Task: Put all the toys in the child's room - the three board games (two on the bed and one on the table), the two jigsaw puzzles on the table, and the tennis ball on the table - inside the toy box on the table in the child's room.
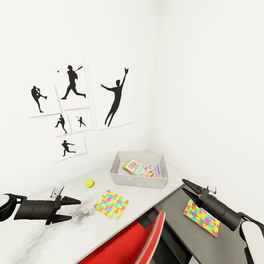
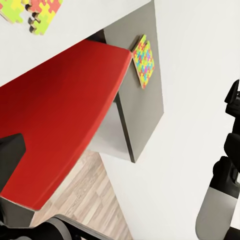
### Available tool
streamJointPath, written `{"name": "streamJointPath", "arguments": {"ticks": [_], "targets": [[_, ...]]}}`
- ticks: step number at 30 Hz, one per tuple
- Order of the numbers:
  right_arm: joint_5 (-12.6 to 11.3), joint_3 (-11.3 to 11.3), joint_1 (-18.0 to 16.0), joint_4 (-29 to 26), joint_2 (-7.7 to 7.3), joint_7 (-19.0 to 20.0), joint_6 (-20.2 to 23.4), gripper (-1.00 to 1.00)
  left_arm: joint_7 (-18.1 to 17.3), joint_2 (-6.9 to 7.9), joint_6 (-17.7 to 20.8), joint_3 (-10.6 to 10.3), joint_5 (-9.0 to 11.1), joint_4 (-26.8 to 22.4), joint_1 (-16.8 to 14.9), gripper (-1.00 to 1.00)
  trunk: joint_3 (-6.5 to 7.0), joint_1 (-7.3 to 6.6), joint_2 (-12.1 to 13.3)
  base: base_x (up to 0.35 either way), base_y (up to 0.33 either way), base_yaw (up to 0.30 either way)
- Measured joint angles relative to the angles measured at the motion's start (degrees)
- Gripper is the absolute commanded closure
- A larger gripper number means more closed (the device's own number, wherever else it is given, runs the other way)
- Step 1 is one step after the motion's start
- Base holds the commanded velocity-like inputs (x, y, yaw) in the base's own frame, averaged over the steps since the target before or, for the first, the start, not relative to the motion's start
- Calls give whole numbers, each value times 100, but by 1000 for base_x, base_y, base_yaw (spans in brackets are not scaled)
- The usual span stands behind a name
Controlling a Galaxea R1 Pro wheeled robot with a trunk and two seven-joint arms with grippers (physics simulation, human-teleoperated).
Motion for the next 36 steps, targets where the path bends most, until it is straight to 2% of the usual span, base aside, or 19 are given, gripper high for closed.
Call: {"name": "streamJointPath", "arguments": {"ticks": [9,26,36], "targets": [[0,-1,0,1,0,0,1,-100,-6,0,0,-1,-1,-1,0,-100,10,0,0,-56,45,-21],[0,-3,0,1,0,0,5,-100,-15,0,2,12,7,0,0,-100,10,0,0,-35,55,-232],[0,-9,0,1,0,-14,-1,-100,-24,-8,-2,89,15,0,0,-100,10,0,0,0,0,-18]]}}
